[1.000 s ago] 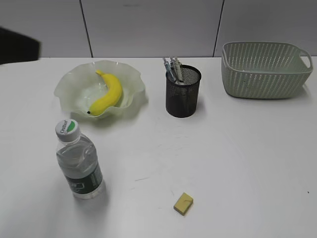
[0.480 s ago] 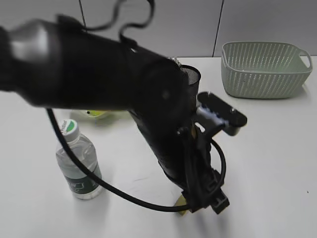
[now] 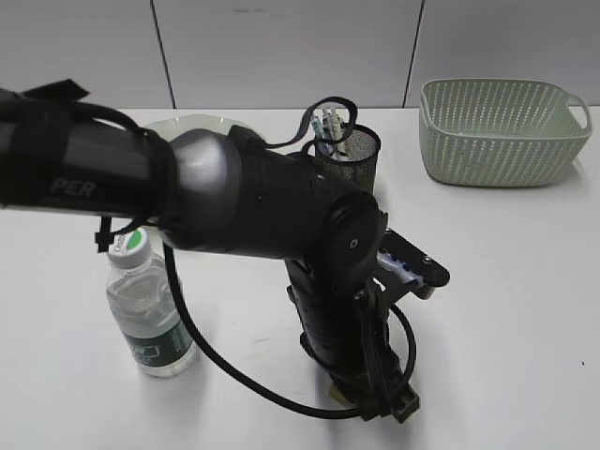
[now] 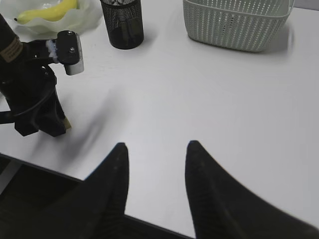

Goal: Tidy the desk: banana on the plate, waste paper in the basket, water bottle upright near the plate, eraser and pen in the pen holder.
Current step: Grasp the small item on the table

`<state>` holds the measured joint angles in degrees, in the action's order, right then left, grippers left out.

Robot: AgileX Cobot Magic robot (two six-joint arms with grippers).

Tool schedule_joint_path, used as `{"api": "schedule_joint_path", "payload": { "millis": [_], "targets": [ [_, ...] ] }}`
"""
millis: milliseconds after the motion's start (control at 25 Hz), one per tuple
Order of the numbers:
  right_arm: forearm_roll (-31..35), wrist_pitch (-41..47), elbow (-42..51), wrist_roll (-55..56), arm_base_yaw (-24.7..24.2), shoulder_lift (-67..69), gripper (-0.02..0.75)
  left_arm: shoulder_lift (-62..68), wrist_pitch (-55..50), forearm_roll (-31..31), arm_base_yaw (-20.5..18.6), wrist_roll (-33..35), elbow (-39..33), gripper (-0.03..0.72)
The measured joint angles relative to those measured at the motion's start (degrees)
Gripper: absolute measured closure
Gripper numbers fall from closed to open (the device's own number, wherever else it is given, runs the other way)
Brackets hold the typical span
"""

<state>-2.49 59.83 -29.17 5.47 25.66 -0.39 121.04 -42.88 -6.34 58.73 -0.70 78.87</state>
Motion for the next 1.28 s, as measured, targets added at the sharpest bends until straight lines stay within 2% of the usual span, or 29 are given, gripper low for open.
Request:
{"api": "schedule_joint_path", "payload": {
  "millis": [160,240,320,400,480,600,720,1160,1240,1280],
  "targets": [
    [0.0,0.0,0.0,0.0,0.0,0.0,0.428,0.1,0.0,2.2,-0.2,0.0,0.0,0.591],
    [0.0,0.0,0.0,0.0,0.0,0.0,0.428,0.1,0.0,2.6,-0.4,0.0,0.0,0.66],
    [0.0,0.0,0.0,0.0,0.0,0.0,0.429,0.1,-0.3,2.6,-0.5,0.0,0.2,0.68],
    [0.0,0.0,0.0,0.0,0.0,0.0,0.43,0.1,-0.7,2.3,-0.5,0.0,0.6,0.65],
    [0.0,0.0,0.0,0.0,0.0,0.0,0.43,0.1,-0.4,1.3,-0.5,0.0,0.9,0.564],
    [0.0,0.0,0.0,0.0,0.0,0.0,0.43,-0.8,1.4,0.4,-0.4,0.0,0.9,0.379],
    [0.1,0.0,0.0,0.0,0.0,0.0,0.43,-1.8,2.0,0.4,-0.4,0.0,1.1,0.307],
    [0.1,0.0,0.0,0.0,0.0,0.0,0.43,2.1,3.0,0.5,-0.4,-0.5,1.2,0.288],
    [0.1,0.0,0.0,0.0,0.0,0.0,0.43,2.2,3.0,0.8,-0.4,-1.3,1.4,0.319],
    [0.1,0.0,0.0,0.0,0.0,0.0,0.43,2.3,3.0,1.5,-0.4,-1.6,1.4,0.366]
  ]
}}
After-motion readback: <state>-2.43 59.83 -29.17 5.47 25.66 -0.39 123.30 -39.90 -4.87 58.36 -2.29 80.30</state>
